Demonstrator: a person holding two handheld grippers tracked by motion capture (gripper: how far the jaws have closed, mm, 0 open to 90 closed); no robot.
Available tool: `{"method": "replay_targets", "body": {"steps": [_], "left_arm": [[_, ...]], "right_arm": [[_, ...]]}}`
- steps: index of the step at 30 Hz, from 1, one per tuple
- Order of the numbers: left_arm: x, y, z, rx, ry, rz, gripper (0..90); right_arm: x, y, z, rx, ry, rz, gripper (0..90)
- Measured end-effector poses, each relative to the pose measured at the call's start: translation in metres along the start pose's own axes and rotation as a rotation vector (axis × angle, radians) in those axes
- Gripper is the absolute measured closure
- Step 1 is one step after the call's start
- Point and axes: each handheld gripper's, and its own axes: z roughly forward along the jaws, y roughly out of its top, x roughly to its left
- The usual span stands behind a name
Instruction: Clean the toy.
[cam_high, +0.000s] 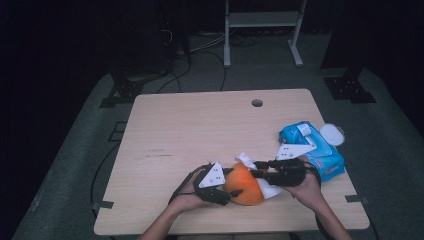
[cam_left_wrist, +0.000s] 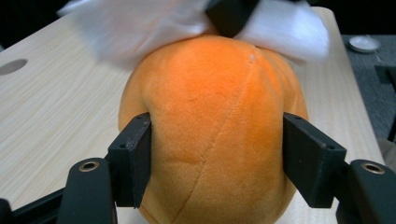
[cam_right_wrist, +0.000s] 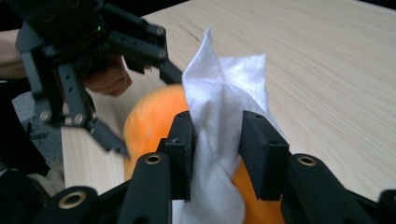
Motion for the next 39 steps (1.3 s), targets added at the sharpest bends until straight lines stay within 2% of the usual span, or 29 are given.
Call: {"method": "replay_targets", "body": {"steps": [2, 4, 6, 7, 9, 10, 11, 12, 13, 16, 17, 19, 21, 22, 24, 25, 27, 30, 32, 34, 37, 39], "left_arm": [[-0.002, 0.001, 0.001, 0.008, -0.004, 0.017, 32.0], [-0.002, 0.002, 0.001, 0.013, -0.003, 0.019, 31.8], [-0.001, 0.000, 0.001, 0.013, -0.003, 0.007, 31.5], [-0.001, 0.000, 0.001, 0.019, -0.002, 0.001, 31.2], [0.000, 0.000, 0.001, 0.016, 0.000, -0.021, 31.6], [0.000, 0.000, 0.001, 0.016, 0.000, -0.021, 32.3], [0.002, -0.001, 0.001, 0.016, 0.007, -0.039, 32.3], [0.005, -0.002, 0.001, 0.021, 0.016, -0.075, 33.4], [0.008, -0.004, 0.000, 0.018, 0.016, -0.102, 33.6], [0.010, -0.005, 0.002, 0.012, 0.022, -0.141, 33.8], [0.009, -0.004, 0.003, 0.016, 0.028, -0.140, 33.8], [0.007, -0.002, 0.005, 0.018, 0.034, -0.147, 33.6], [0.005, 0.000, 0.005, 0.021, 0.036, -0.147, 33.1], [0.005, 0.000, 0.005, 0.026, 0.032, -0.144, 32.0], [0.005, -0.002, 0.003, 0.025, 0.000, -0.154, 26.3], [0.006, -0.002, 0.002, 0.021, -0.023, -0.157, 22.5], [0.007, -0.003, 0.001, 0.023, -0.036, -0.155, 18.4], [0.009, -0.003, 0.001, 0.012, -0.054, -0.180, 16.9], [0.008, -0.003, 0.002, 0.020, -0.057, -0.170, 17.0], [0.007, -0.003, 0.004, 0.022, -0.064, -0.159, 17.0], [0.008, -0.003, 0.004, 0.029, -0.066, -0.162, 17.0], [0.013, -0.006, 0.001, 0.023, -0.069, -0.200, 15.9]], "right_arm": [[0.002, 0.001, 0.003, -0.012, 0.010, -0.003, 63.1], [0.005, 0.001, 0.008, -0.015, 0.008, -0.006, 68.6], [0.007, 0.001, 0.011, -0.005, 0.017, 0.009, 78.8], [0.008, 0.002, 0.011, 0.004, 0.023, 0.016, 81.5], [0.011, 0.004, 0.010, 0.033, 0.023, -0.002, 83.4], [0.011, 0.004, 0.010, 0.033, 0.023, -0.002, 83.4], [0.011, 0.005, 0.008, 0.044, 0.020, -0.011, 83.7], [0.007, 0.004, 0.001, 0.057, 0.009, -0.019, 83.8], [0.005, 0.003, -0.002, 0.061, 0.003, -0.014, 83.8], [-0.005, -0.007, -0.009, 0.099, -0.018, 0.022, 83.9], [-0.006, -0.009, -0.010, 0.093, -0.012, 0.033, 83.9], [-0.001, -0.007, -0.007, 0.100, -0.005, 0.014, 83.9], [0.008, -0.001, -0.001, 0.084, 0.042, -0.004, 83.9], [0.013, 0.002, 0.002, 0.092, 0.048, -0.028, 83.8], [0.018, 0.004, 0.006, 0.119, 0.030, -0.069, 83.8], [0.018, 0.004, 0.005, 0.123, 0.033, -0.069, 83.8], [0.012, 0.002, 0.001, 0.129, 0.030, -0.057, 83.7], [0.001, -0.003, -0.007, 0.130, -0.006, -0.025, 83.6], [-0.005, -0.006, -0.012, 0.114, -0.016, 0.005, 83.6], [-0.005, -0.006, -0.010, 0.097, -0.003, 0.011, 83.5], [0.003, -0.003, -0.003, 0.093, 0.013, -0.011, 83.5], [0.005, -0.002, 0.002, 0.100, 0.018, -0.019, 83.6]]}}
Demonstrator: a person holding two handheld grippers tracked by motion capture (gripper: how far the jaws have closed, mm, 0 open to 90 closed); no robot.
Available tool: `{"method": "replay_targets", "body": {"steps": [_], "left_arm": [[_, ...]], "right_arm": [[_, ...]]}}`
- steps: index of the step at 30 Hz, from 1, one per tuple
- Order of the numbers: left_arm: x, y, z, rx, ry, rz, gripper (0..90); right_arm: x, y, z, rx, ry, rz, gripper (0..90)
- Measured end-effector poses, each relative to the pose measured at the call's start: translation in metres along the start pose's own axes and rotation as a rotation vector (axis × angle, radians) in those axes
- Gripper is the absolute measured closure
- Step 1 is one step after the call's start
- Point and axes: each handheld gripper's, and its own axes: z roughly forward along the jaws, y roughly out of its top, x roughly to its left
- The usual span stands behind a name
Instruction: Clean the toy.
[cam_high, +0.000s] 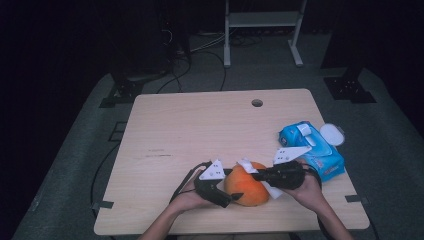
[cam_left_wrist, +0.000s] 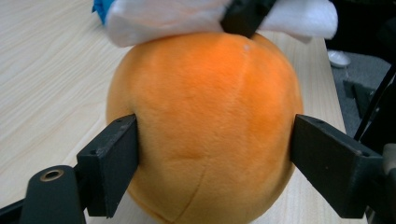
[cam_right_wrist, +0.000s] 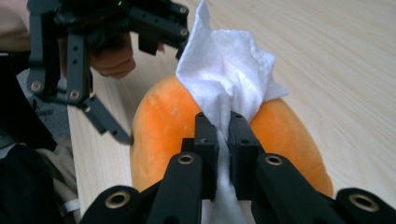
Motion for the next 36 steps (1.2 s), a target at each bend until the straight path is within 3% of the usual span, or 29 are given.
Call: {"method": "replay_targets", "body": {"steps": [4, 6, 7, 11, 13, 16, 19, 21, 23, 26, 28, 30, 31, 32, 33, 34, 36], "left_arm": [[0.009, -0.001, 0.000, -0.002, 0.005, -0.096, 6.9], [0.011, -0.003, 0.002, 0.000, -0.008, -0.117, 6.8], [0.011, -0.006, 0.006, -0.002, -0.043, -0.146, 8.7], [0.008, -0.002, 0.000, -0.022, -0.001, -0.092, 30.6], [0.007, 0.003, -0.004, -0.044, 0.038, -0.058, 35.0], [0.007, 0.010, -0.013, -0.061, 0.084, -0.002, 36.6], [0.006, 0.010, -0.014, -0.056, 0.096, 0.020, 36.2], [0.002, 0.011, -0.012, -0.039, 0.111, 0.076, 35.7], [-0.003, 0.013, -0.010, -0.037, 0.111, 0.120, 35.2], [-0.008, 0.013, -0.007, -0.033, 0.106, 0.146, 32.0], [-0.004, 0.011, -0.008, -0.033, 0.090, 0.101, 24.8], [0.005, 0.009, -0.009, -0.050, 0.066, 0.003, 17.8], [0.005, 0.009, -0.009, -0.050, 0.066, 0.003, 15.7], [0.014, 0.006, -0.010, -0.056, 0.057, -0.091, 12.6], [0.018, 0.003, -0.010, -0.053, 0.042, -0.137, 10.9], [0.018, 0.003, -0.010, -0.053, 0.042, -0.137, 10.6], [0.024, -0.002, -0.005, -0.044, -0.005, -0.221, 10.4]], "right_arm": [[0.000, -0.001, 0.000, -0.007, 0.028, 0.012, 83.6], [0.002, 0.000, 0.000, -0.012, 0.035, 0.014, 83.7], [0.006, 0.003, 0.002, -0.026, 0.075, 0.004, 83.6], [0.009, 0.005, 0.005, -0.019, 0.068, -0.011, 83.7], [0.004, 0.004, 0.001, -0.033, 0.058, 0.010, 83.7], [-0.006, -0.001, -0.005, -0.037, 0.001, 0.048, 83.7], [-0.011, -0.004, -0.006, -0.032, -0.011, 0.069, 83.7], [-0.004, 0.000, -0.004, -0.022, -0.013, 0.047, 83.7], [0.005, 0.007, -0.004, -0.042, 0.023, 0.018, 83.7], [0.012, 0.013, -0.001, -0.041, 0.037, -0.015, 83.7], [0.010, 0.010, 0.000, -0.033, 0.040, -0.004, 83.7], [0.004, 0.004, 0.002, -0.015, 0.025, 0.015, 83.8], [0.004, 0.004, 0.002, -0.015, 0.025, 0.015, 83.8], [-0.003, -0.003, 0.003, -0.008, 0.023, 0.042, 83.7], [-0.006, -0.004, 0.002, -0.008, 0.036, 0.057, 83.7], [-0.007, -0.004, 0.002, -0.013, 0.038, 0.062, 83.8], [-0.006, -0.004, 0.003, -0.008, 0.039, 0.058, 83.7]]}}
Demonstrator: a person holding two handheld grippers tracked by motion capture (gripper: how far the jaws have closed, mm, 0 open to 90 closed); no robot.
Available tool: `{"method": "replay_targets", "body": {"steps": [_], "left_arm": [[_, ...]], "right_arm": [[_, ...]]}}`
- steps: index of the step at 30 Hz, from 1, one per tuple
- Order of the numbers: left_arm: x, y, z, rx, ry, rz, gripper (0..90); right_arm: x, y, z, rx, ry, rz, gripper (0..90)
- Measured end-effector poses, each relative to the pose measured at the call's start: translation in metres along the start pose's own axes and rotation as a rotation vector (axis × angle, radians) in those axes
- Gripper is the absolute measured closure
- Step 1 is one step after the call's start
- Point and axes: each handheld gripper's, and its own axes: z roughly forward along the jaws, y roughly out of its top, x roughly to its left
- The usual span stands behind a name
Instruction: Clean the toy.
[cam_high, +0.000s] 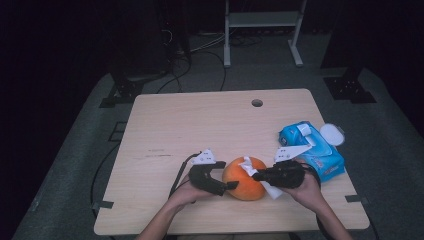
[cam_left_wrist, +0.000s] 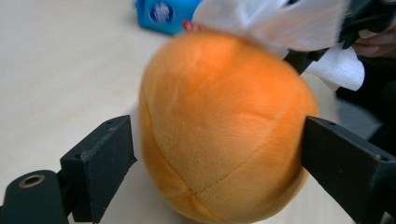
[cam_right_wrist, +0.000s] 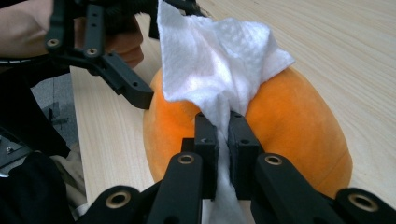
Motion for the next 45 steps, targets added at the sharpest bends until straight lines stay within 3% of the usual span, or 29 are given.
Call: {"method": "replay_targets", "body": {"steps": [1, 2, 5, 8, 10, 11, 12, 14, 18, 22, 25, 28, 31, 33, 36, 37, 38, 39, 41, 43, 45], "left_arm": [[0.003, -0.004, 0.004, 0.013, -0.038, -0.031, 11.5], [0.003, -0.004, 0.004, 0.013, -0.038, -0.031, 15.7], [-0.007, -0.002, 0.000, -0.013, 0.008, 0.087, 29.6], [-0.020, 0.004, -0.002, -0.033, 0.065, 0.212, 35.2], [-0.029, 0.011, -0.006, -0.056, 0.127, 0.308, 37.3], [-0.029, 0.011, -0.006, -0.056, 0.127, 0.308, 37.9], [-0.033, 0.013, -0.009, -0.065, 0.156, 0.348, 37.9], [-0.035, 0.015, -0.011, -0.059, 0.170, 0.376, 38.0], [-0.029, 0.009, -0.007, -0.043, 0.146, 0.334, 35.4], [-0.030, 0.009, -0.005, -0.036, 0.149, 0.337, 32.5], [-0.034, 0.007, 0.000, -0.024, 0.137, 0.362, 32.0], [-0.037, 0.006, 0.000, -0.010, 0.149, 0.401, 33.0], [-0.034, 0.006, -0.002, -0.017, 0.141, 0.377, 33.9], [-0.031, 0.005, -0.002, -0.020, 0.124, 0.362, 33.7], [-0.029, 0.005, -0.002, -0.019, 0.110, 0.347, 27.3], [-0.025, 0.007, -0.002, -0.030, 0.095, 0.277, 22.8], [-0.023, 0.007, -0.002, -0.035, 0.084, 0.241, 19.0], [-0.023, 0.007, -0.002, -0.035, 0.084, 0.241, 16.3], [-0.015, 0.006, 0.000, -0.029, 0.079, 0.160, 11.1], [-0.009, 0.002, 0.003, -0.023, 0.042, 0.087, 10.9], [-0.010, 0.000, 0.004, -0.023, 0.033, 0.107, 19.3]], "right_arm": [[0.002, 0.001, 0.001, 0.006, -0.001, -0.005, 83.8], [0.002, 0.001, 0.001, 0.006, -0.001, -0.005, 83.8], [0.014, 0.006, 0.004, 0.000, -0.014, -0.048, 83.7], [0.023, 0.013, 0.003, -0.038, 0.019, -0.067, 83.7], [0.026, 0.017, -0.001, -0.063, 0.023, -0.075, 83.7], [0.026, 0.017, -0.001, -0.063, 0.023, -0.075, 83.7], [0.026, 0.018, -0.004, -0.077, 0.020, -0.078, 83.7], [0.023, 0.019, -0.011, -0.091, 0.005, -0.070, 83.7], [0.007, 0.009, -0.011, -0.045, -0.072, -0.035, 83.7], [0.016, 0.011, -0.006, -0.025, -0.046, -0.057, 83.7], [0.029, 0.016, 0.000, -0.025, 0.011, -0.094, 83.7], [0.034, 0.017, 0.006, -0.010, 0.018, -0.124, 83.7], [0.025, 0.015, -0.001, -0.024, 0.007, -0.097, 83.7], [0.015, 0.012, -0.009, -0.036, -0.030, -0.073, 83.7], [0.004, 0.006, -0.014, -0.035, -0.054, -0.030, 83.7], [0.001, 0.003, -0.013, -0.031, -0.055, -0.017, 83.7], [-0.001, 0.001, -0.012, -0.026, -0.057, -0.013, 83.7], [-0.001, 0.001, -0.012, -0.026, -0.057, -0.013, 83.7], [-0.002, 0.001, -0.011, -0.021, -0.055, -0.013, 83.7], [0.000, 0.002, -0.009, -0.016, -0.061, -0.020, 83.7], [0.005, 0.005, -0.007, -0.009, -0.059, -0.037, 83.7]]}}
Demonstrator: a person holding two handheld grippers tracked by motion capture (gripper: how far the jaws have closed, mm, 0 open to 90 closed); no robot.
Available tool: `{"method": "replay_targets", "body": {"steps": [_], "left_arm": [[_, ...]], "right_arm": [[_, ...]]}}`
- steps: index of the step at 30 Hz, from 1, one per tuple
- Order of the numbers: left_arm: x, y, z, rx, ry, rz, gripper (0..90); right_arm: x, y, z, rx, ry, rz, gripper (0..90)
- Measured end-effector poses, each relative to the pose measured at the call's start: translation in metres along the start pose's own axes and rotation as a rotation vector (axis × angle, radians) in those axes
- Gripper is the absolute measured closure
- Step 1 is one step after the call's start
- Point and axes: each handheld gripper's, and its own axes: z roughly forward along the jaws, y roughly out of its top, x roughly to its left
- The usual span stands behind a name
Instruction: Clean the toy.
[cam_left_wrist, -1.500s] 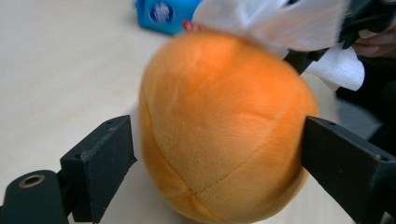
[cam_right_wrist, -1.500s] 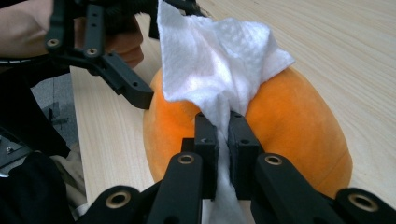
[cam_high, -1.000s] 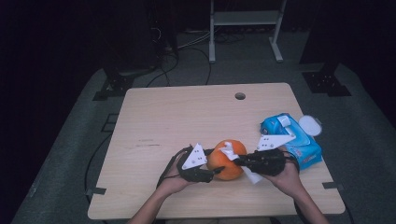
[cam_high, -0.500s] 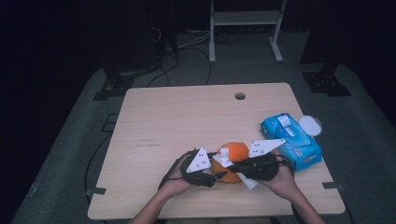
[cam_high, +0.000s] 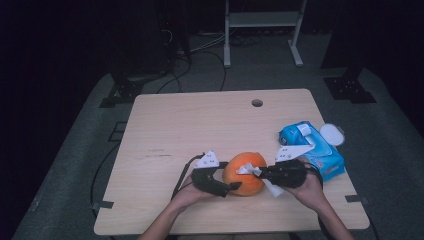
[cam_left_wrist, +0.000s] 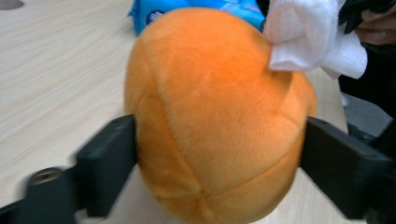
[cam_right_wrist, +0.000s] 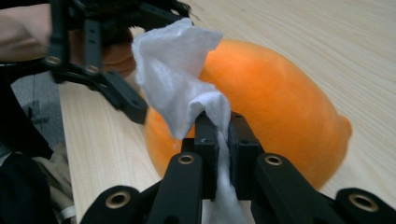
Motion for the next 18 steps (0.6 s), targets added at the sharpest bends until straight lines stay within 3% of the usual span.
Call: {"method": "replay_targets", "body": {"steps": [3, 6, 9, 13, 18], "left_arm": [[-0.004, 0.004, -0.005, -0.009, 0.022, 0.064, 31.2], [-0.016, 0.012, -0.008, -0.025, 0.056, 0.185, 35.0], [-0.023, 0.015, -0.009, -0.015, 0.082, 0.273, 36.7], [-0.018, 0.012, -0.015, -0.011, 0.088, 0.264, 37.1], [-0.011, 0.010, -0.019, -0.011, 0.092, 0.256, 36.5]], "right_arm": [[0.012, 0.007, 0.002, -0.001, 0.012, -0.036, 83.7], [0.026, 0.016, 0.003, -0.024, 0.060, -0.078, 83.7], [0.037, 0.021, 0.006, -0.009, 0.054, -0.122, 83.7], [0.027, 0.018, 0.001, -0.013, 0.035, -0.100, 83.7], [0.000, 0.004, -0.012, 0.017, -0.066, -0.040, 83.7]]}}
